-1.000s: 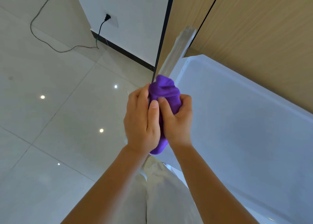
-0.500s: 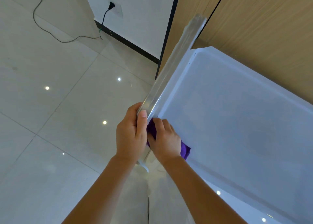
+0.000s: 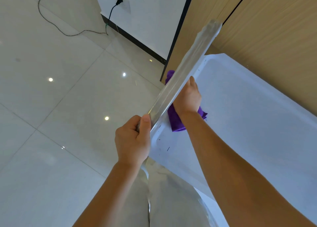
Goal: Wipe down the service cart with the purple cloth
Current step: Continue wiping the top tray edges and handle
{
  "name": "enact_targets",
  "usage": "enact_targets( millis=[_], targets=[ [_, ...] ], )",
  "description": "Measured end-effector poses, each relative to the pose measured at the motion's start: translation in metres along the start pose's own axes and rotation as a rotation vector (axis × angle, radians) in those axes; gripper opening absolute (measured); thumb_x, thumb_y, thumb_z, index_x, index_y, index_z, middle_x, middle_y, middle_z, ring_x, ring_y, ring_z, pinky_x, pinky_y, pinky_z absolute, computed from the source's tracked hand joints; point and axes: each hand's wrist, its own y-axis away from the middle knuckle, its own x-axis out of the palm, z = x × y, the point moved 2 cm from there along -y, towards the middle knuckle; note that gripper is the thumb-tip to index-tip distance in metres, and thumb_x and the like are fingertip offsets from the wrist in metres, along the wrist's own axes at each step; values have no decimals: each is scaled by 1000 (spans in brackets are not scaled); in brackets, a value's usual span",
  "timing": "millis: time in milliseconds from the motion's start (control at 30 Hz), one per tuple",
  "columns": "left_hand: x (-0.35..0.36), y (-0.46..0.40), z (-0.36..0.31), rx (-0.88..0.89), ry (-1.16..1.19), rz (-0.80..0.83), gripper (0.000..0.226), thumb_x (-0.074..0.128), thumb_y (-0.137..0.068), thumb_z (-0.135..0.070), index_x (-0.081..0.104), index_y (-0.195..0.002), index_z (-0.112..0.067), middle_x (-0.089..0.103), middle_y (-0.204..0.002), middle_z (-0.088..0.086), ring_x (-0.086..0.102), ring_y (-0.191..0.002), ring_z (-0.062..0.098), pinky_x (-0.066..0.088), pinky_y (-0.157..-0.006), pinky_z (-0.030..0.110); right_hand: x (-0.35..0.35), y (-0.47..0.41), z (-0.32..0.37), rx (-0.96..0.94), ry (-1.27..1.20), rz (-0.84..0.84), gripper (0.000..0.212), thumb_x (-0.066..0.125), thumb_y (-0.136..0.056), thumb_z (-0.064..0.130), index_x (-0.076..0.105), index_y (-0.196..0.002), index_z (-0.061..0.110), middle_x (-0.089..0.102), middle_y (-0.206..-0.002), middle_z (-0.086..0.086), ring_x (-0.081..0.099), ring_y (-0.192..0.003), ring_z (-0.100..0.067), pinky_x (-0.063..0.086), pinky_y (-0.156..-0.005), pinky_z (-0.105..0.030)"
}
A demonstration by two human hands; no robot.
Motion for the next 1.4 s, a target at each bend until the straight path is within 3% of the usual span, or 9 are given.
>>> enact_targets(
  millis=[133, 400, 567, 633, 700, 767, 1000, 1233, 1400],
  targets=[
    [2, -3, 3, 27, 9, -8, 41, 33, -77, -48, 25, -51, -18, 30, -49, -1, 25, -46, 12, 19, -44, 18, 8, 26, 6, -69, -79, -59, 28, 35, -77, 18, 57, -80, 0, 52, -87, -17, 51, -77, -32, 38, -55, -29],
    [-3, -1, 6, 92, 3, 3, 38, 33, -81, -47, 28, -48, -30, 37, -43, -6, 31, -42, 12, 22, -43, 14, 19, 128, 8, -226, -126, 90, 31, 49, -82, 34, 66, -81, 9, 58, -81, -8, 55, -72, -27, 49, -69, -32],
    [-4, 2, 5, 47, -16, 12, 53, 32, -78, -52, 38, -50, -7, 35, -45, 6, 31, -44, 12, 26, -44, 22, 14, 105, -5, -407, -40, 87, 33, 49, -83, 36, 68, -81, 9, 58, -79, -8, 55, -70, -28, 49, -67, -33],
    [-3, -1, 2, 29, -16, 14, 60, 33, -77, -54, 39, -55, 2, 35, -47, 14, 32, -46, 17, 27, -46, 27, 12, 91, -9, -388, -43, 67, 34, 50, -83, 35, 67, -82, 7, 58, -79, -10, 56, -70, -30, 49, -69, -34],
    [-2, -3, 1, 14, -1, 23, 63, 36, -75, -56, 36, -55, 3, 29, -45, 6, 28, -46, 17, 25, -47, 27, 10, 76, -14, -366, -57, 39, 34, 50, -84, 35, 66, -83, 4, 58, -81, -13, 55, -71, -31, 49, -69, -36],
    [-2, -5, 0, 5, -1, 27, 65, 41, -74, -61, 32, -53, 1, 24, -43, -6, 26, -46, 16, 23, -46, 26, 8, 59, -20, -339, -58, 25, 35, 51, -84, 35, 65, -86, 3, 58, -83, -15, 56, -73, -33, 48, -70, -37],
    [2, -9, -2, -92, 74, 23, 60, 52, -70, -64, 22, -51, -16, 18, -45, -9, 23, -50, 21, 25, -43, 39, -5, -10, -43, -260, -21, -9, 42, 48, -86, 39, 63, -93, 0, 56, -92, -20, 52, -82, -37, 45, -73, -42],
    [1, -8, -1, -79, 89, 28, 59, 51, -70, -67, 22, -48, -21, 19, -43, -7, 23, -48, 18, 22, -44, 39, -27, -91, -75, 9, 82, -5, 43, 51, -92, 38, 51, -118, 4, 45, -122, -18, 40, -113, -34, 31, -96, -38],
    [1, -11, 0, -26, 86, 11, 61, 51, -73, -63, 20, -50, -16, 19, -45, -5, 23, -47, 19, 22, -43, 38, -7, -72, -46, 214, 58, -57, 46, 45, -93, 32, 37, -135, 14, 37, -135, -12, 34, -123, -31, 30, -102, -43]
  ],
)
